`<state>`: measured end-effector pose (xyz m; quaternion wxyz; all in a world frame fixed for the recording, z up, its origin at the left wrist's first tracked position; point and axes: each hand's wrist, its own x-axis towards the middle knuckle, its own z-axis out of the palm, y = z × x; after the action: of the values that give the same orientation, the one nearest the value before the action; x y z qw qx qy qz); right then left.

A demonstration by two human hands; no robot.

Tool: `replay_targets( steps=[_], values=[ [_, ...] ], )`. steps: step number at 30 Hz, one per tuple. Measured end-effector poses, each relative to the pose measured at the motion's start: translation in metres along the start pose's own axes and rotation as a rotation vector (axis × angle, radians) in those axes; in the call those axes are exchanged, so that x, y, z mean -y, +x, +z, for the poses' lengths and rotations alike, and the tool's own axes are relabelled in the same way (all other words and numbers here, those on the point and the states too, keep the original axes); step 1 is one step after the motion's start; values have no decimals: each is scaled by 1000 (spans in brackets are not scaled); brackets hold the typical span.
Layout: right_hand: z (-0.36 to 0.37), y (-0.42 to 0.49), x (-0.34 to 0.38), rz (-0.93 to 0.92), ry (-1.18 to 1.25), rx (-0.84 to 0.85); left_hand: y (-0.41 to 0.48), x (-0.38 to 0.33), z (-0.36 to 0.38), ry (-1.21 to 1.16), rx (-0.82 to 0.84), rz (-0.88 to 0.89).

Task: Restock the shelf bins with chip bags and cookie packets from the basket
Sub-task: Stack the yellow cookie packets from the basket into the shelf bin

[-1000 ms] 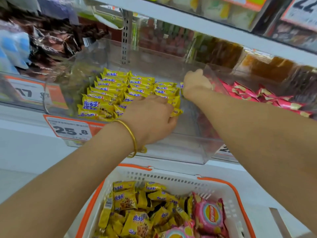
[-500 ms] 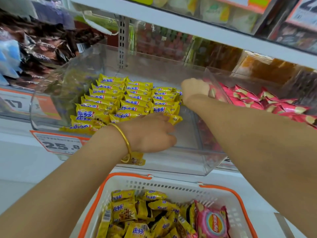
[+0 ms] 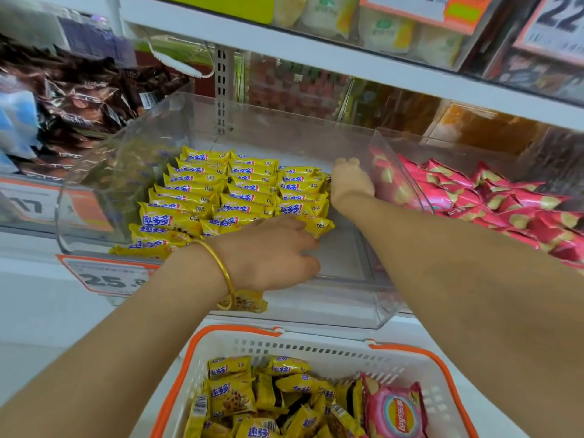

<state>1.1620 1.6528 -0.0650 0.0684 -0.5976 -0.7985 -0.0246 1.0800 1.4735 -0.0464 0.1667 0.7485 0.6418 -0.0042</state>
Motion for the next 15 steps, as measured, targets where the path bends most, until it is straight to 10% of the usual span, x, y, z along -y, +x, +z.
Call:
replay_targets(
  steps=[6,9,15],
  values=[
    [-61,-40,7,-109,168,-71,-14,-3,4,-58,-477,135],
    [-92,-119,-14,-233,647,-153,-42,-10,10,-42,-786,257],
    [-33,-247,-43,-235,944,503,-102,-9,65,-82,-594,214]
  ],
)
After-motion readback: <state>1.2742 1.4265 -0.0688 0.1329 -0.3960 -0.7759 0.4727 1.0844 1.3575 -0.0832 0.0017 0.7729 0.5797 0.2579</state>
